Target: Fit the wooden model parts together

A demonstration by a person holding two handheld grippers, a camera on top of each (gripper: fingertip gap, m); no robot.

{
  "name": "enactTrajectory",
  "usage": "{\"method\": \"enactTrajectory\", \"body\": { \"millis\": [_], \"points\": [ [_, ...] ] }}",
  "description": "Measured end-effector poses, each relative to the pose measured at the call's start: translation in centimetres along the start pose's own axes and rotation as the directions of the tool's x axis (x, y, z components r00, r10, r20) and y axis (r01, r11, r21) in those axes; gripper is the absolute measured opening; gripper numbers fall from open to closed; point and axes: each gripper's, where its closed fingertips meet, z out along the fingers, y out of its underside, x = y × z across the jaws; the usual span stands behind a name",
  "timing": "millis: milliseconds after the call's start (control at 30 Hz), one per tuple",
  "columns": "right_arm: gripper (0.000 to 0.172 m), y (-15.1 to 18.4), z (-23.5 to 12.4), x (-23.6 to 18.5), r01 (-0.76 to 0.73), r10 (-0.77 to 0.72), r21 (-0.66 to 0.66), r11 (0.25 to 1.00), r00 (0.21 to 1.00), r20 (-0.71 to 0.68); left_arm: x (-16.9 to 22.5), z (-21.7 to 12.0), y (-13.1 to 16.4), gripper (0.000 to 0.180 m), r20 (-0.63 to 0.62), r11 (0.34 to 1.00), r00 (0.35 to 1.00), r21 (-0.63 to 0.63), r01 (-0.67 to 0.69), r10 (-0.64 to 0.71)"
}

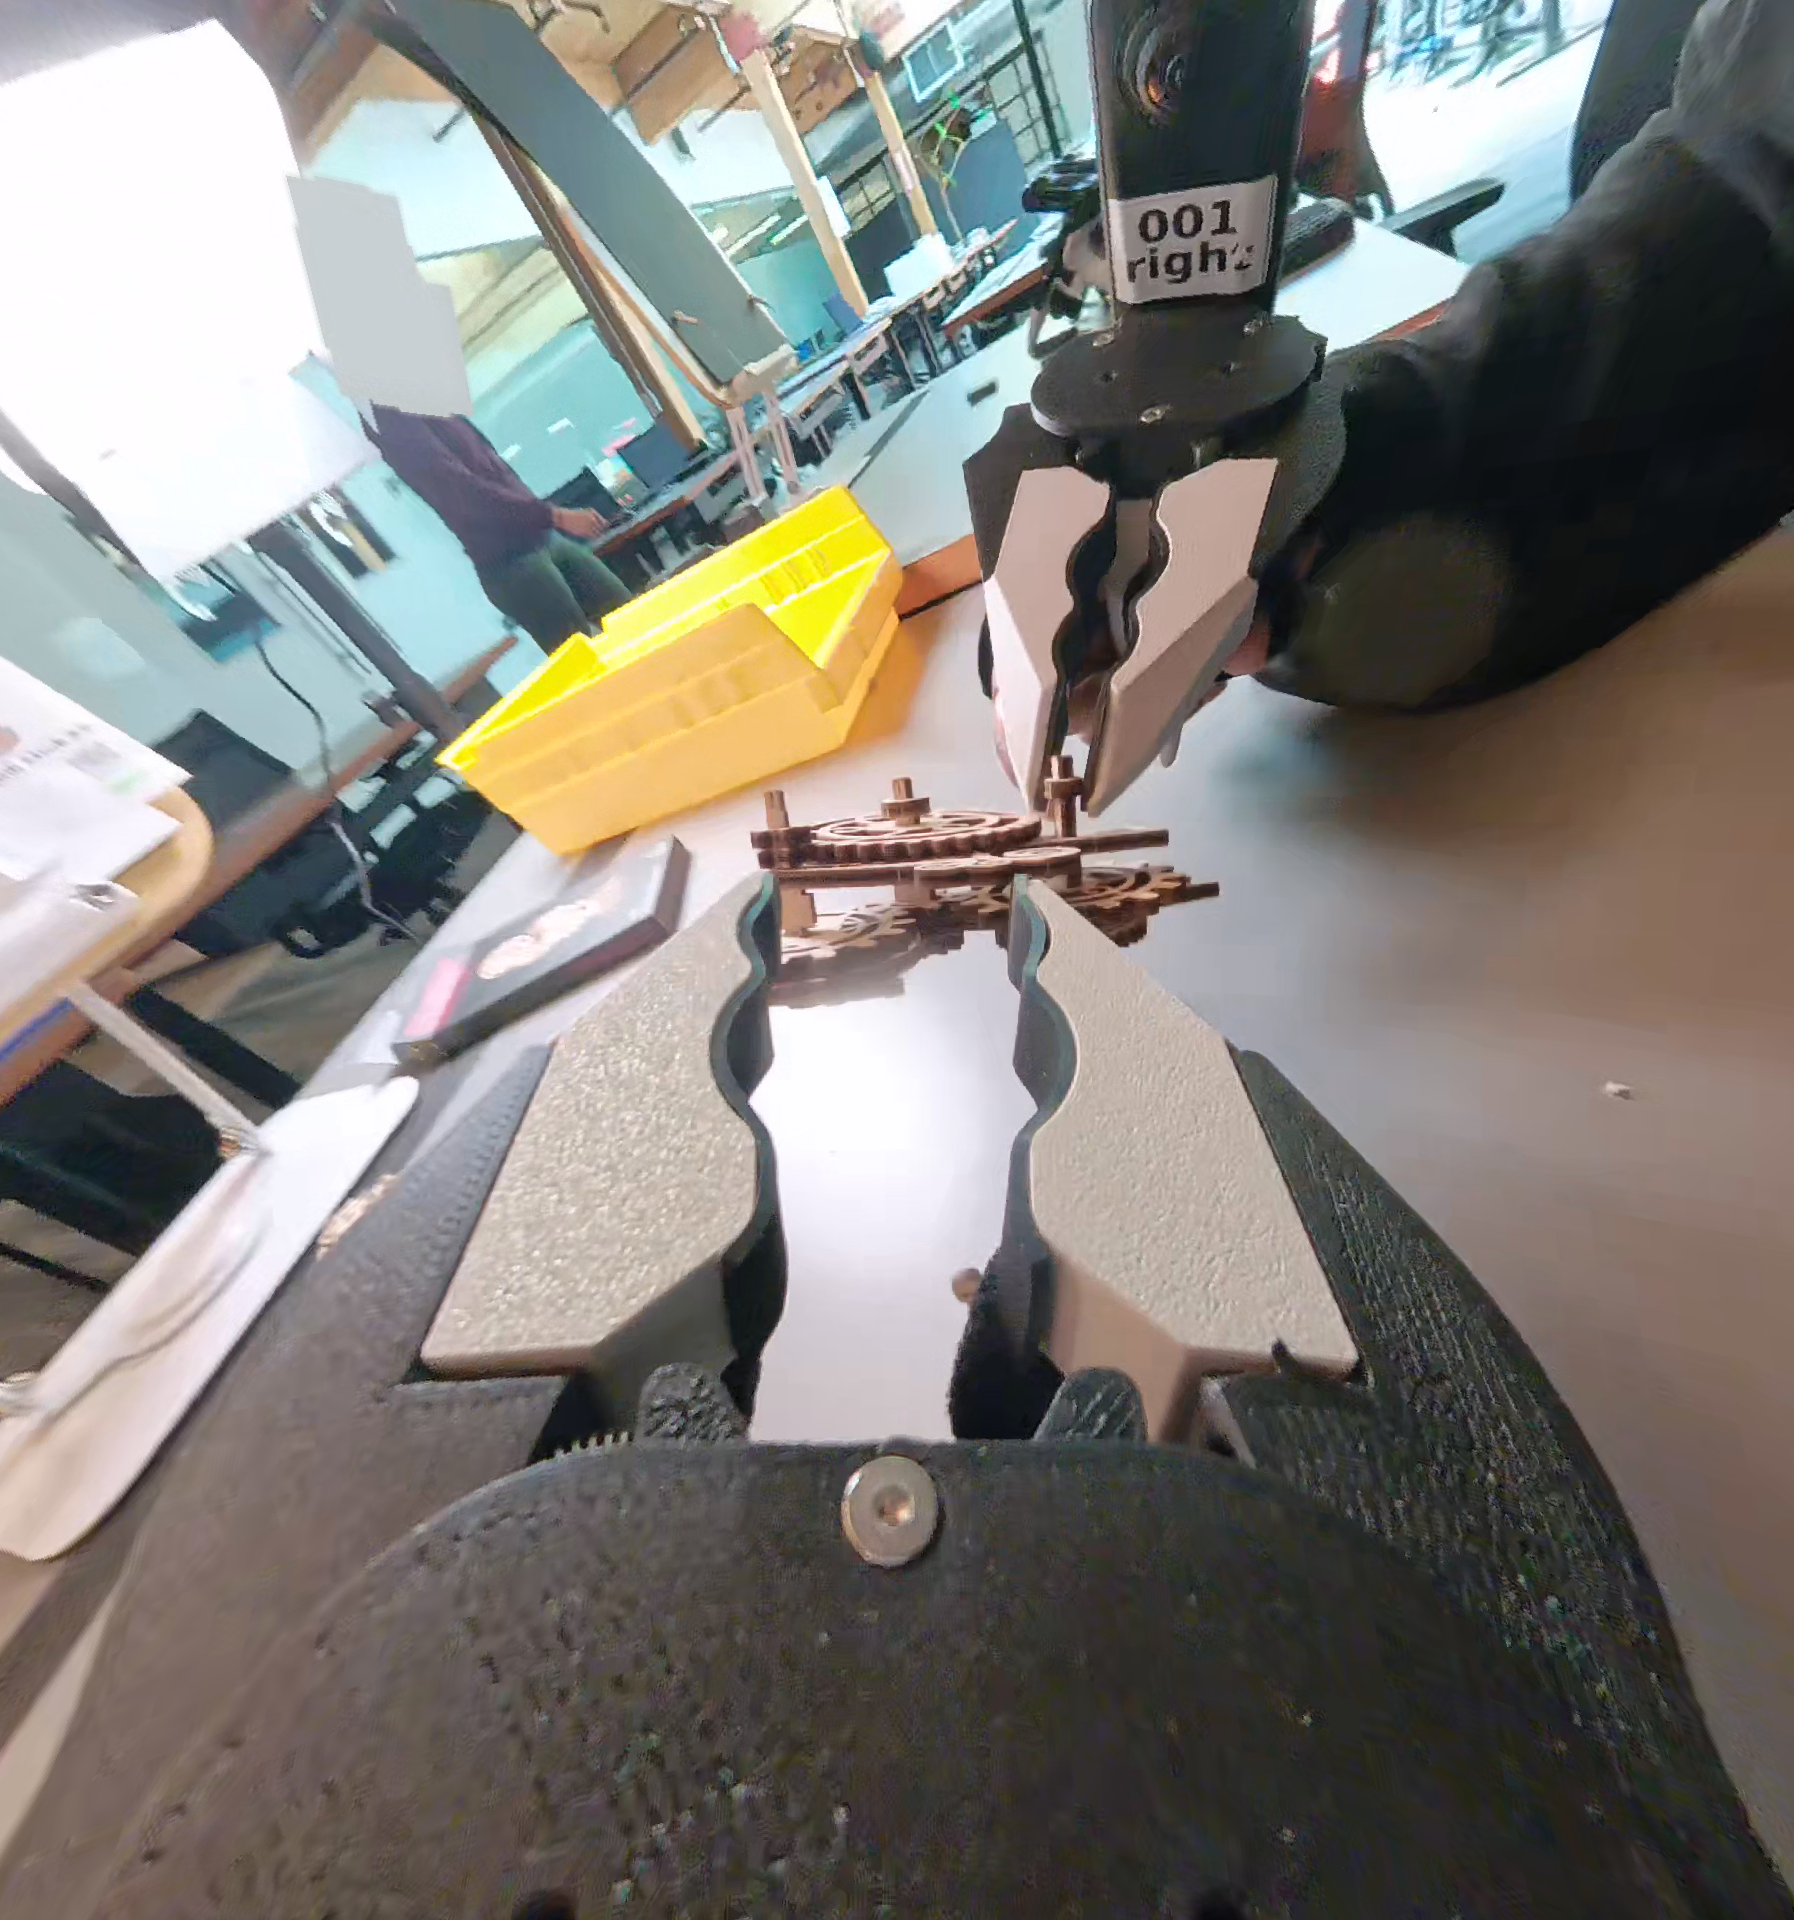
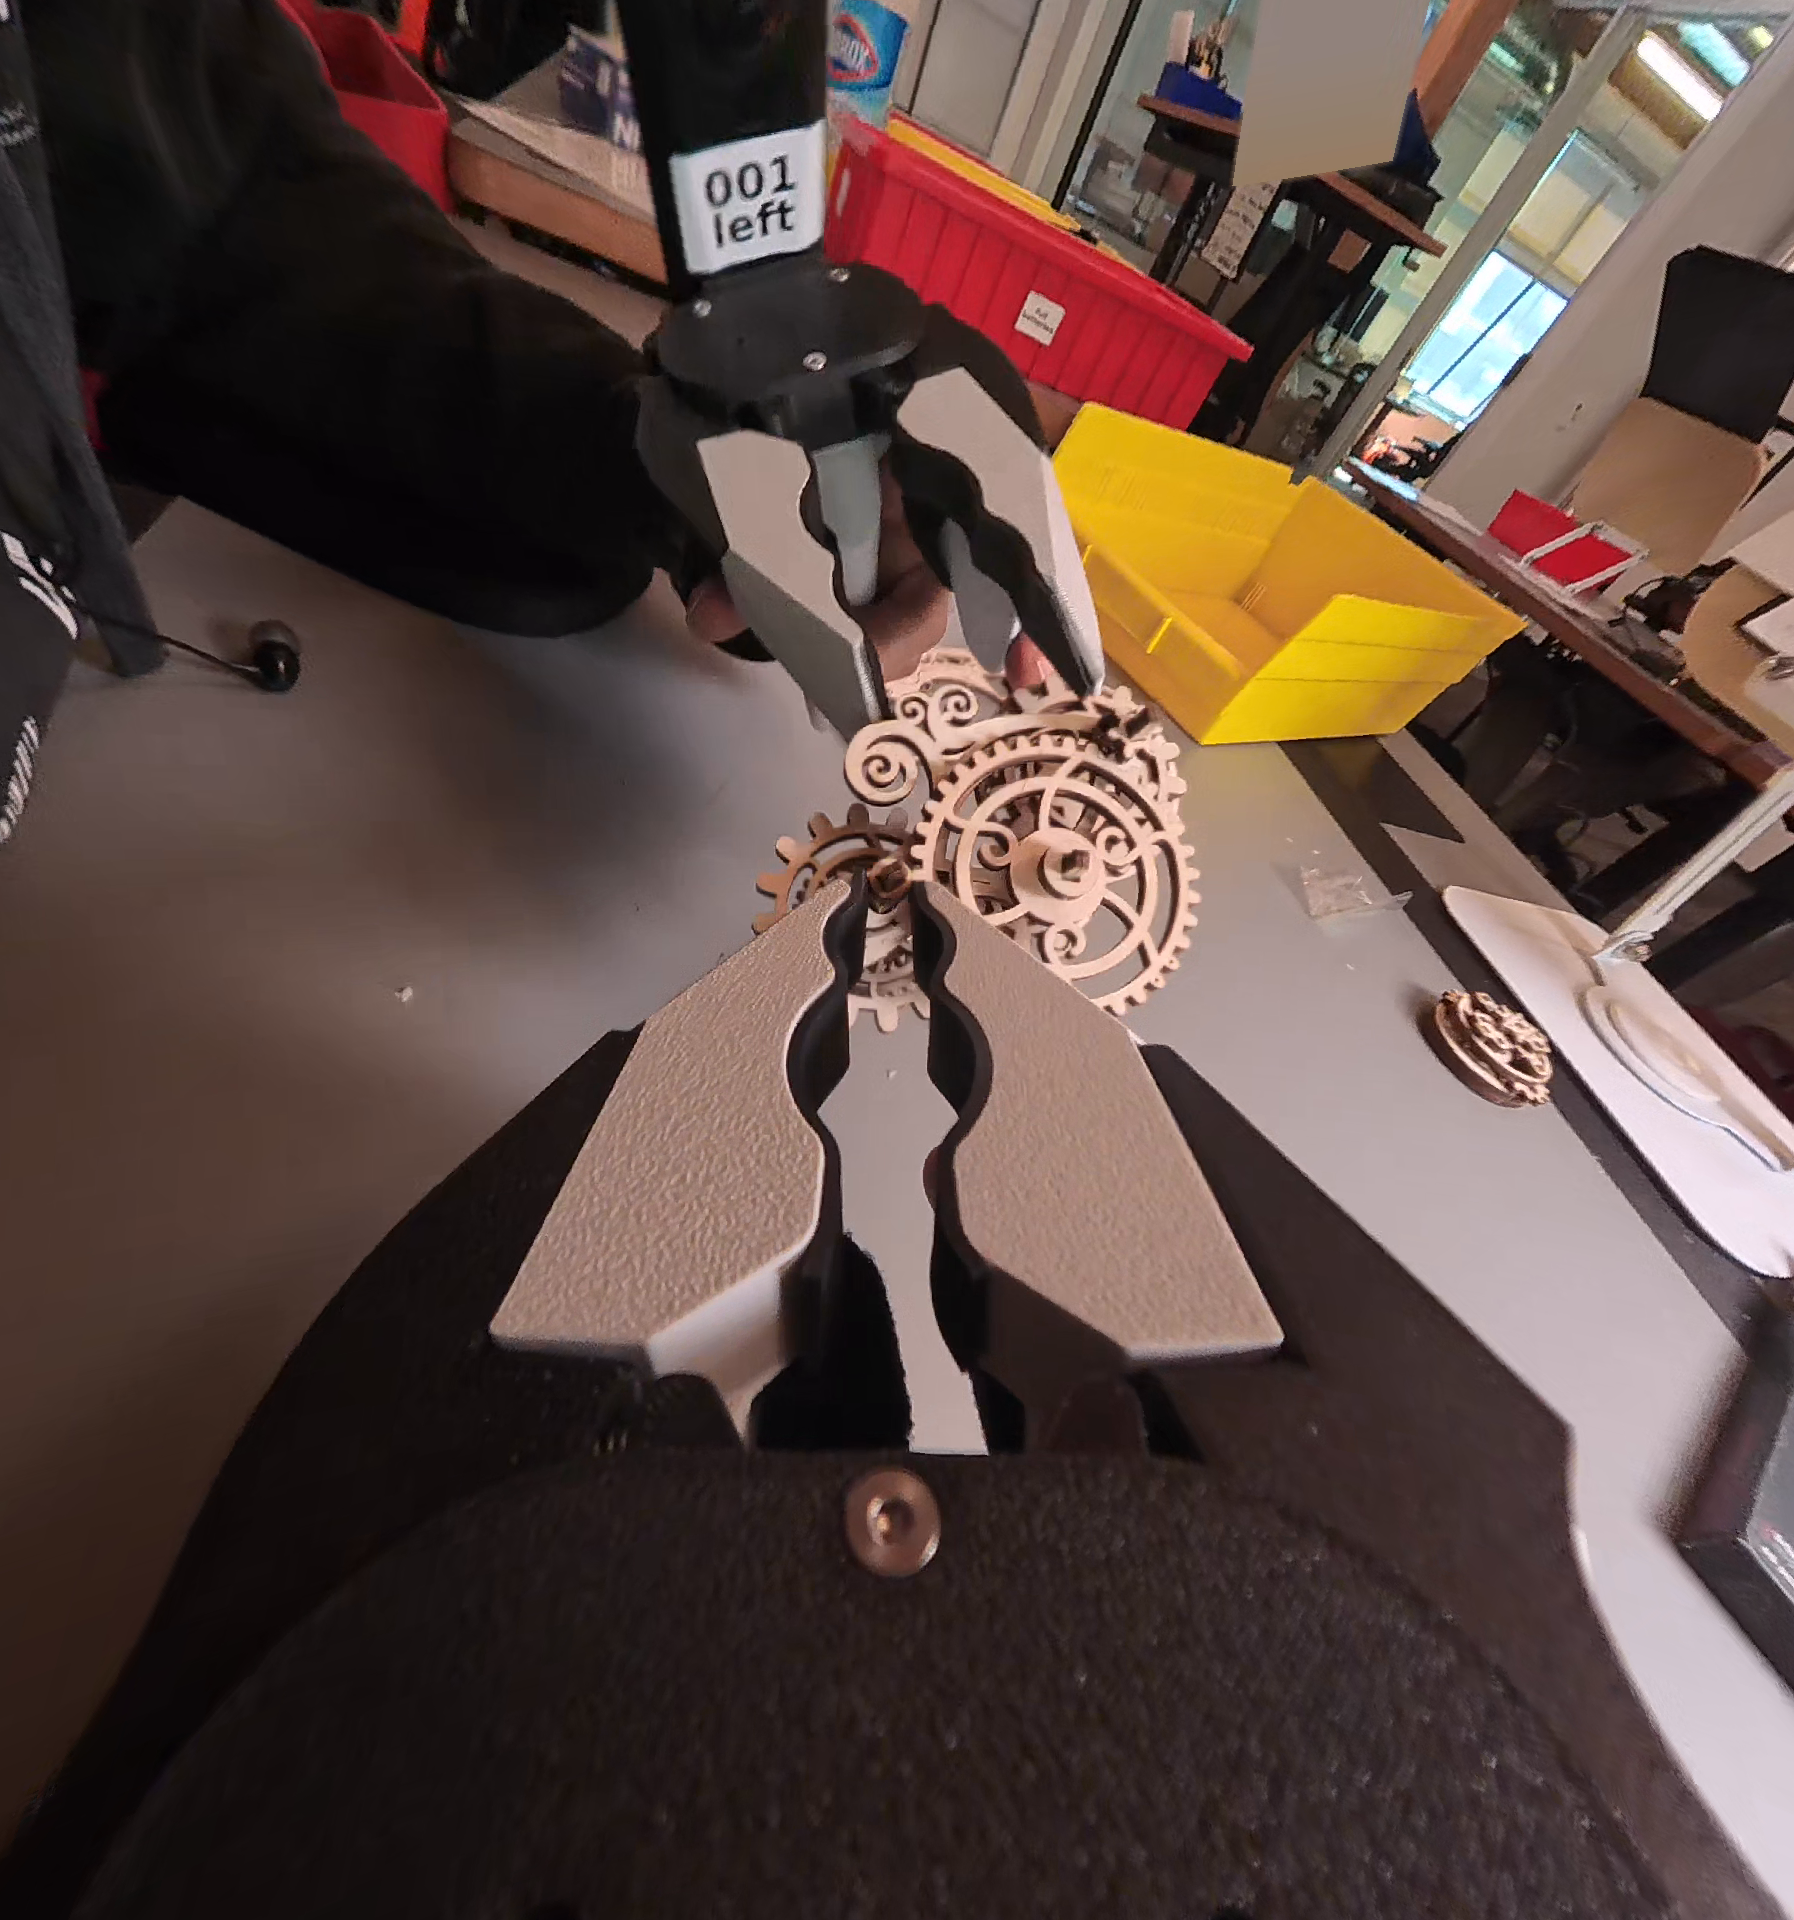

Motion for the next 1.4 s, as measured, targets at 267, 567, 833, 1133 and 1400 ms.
{"method": "enactTrajectory", "body": {
  "millis": [267,567,833,1133,1400],
  "points": [
    [0.006,2.0,0.7,-0.9,0.006,-0.002,-0.082,0.997,0.999,0.051,1.7,0.3,4.2,0.038,-0.136,0.979,0.988,-0.198,0.050,-0.078],
    [0.006,3.6,1.1,-1.5,0.000,0.013,-0.155,0.988,0.996,0.086,2.0,-0.7,4.6,0.038,-0.219,0.963,0.956,-0.224,0.147,-0.197],
    [0.006,4.6,1.0,-1.8,-0.015,0.037,-0.198,0.980,0.993,0.112,2.8,-0.2,4.1,0.034,-0.240,0.961,0.944,-0.210,0.178,-0.227],
    [0.007,4.9,0.8,-1.3,-0.091,0.119,-0.208,0.974,0.985,0.126,3.8,1.0,4.2,0.030,-0.232,0.938,0.925,-0.246,0.244,-0.301],
    [0.007,5.0,1.0,-1.3,-0.133,0.165,-0.230,0.964,0.978,0.127,5.1,2.7,4.6,0.019,-0.223,0.921,0.924,-0.311,0.234,-0.310]
  ]
}}
